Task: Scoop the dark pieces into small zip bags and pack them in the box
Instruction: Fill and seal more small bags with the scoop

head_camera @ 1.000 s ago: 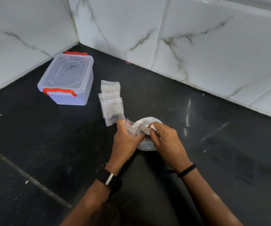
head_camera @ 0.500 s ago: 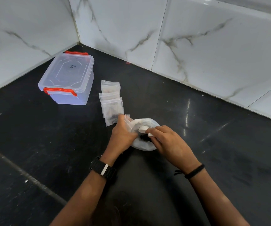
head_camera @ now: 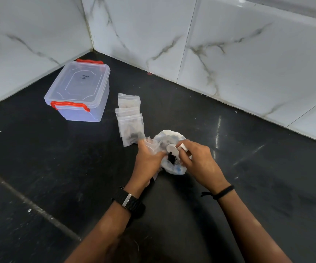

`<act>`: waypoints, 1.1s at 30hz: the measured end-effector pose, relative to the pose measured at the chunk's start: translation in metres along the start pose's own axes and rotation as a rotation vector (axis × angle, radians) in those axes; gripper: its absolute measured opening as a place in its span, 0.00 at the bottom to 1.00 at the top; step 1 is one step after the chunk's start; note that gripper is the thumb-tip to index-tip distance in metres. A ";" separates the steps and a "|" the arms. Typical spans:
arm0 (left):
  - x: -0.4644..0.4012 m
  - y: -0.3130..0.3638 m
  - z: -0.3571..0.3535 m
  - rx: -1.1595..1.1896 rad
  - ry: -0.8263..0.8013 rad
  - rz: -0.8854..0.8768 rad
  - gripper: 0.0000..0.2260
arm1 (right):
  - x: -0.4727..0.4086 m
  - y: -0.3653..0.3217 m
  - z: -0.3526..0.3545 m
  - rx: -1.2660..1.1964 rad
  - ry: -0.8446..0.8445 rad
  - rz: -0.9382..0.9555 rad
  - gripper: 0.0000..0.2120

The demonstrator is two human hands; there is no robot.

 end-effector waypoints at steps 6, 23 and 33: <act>0.003 -0.006 -0.003 0.135 -0.001 0.004 0.26 | 0.001 0.010 0.001 -0.070 0.025 -0.108 0.08; 0.009 -0.010 0.003 0.059 0.055 0.039 0.13 | 0.005 0.008 0.000 -0.082 0.022 -0.066 0.08; 0.015 -0.006 0.002 -0.015 0.052 0.010 0.26 | 0.016 0.039 0.003 -0.596 0.219 -0.434 0.09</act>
Point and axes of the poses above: each hand's wrist, its own x-axis away from the middle knuckle, its own z-axis out of the back of the hand, y = z × x, the point moved 9 cm from there along -x, towards the middle knuckle, and after that the axes turned 1 degree about y, right-handed, at the moved point
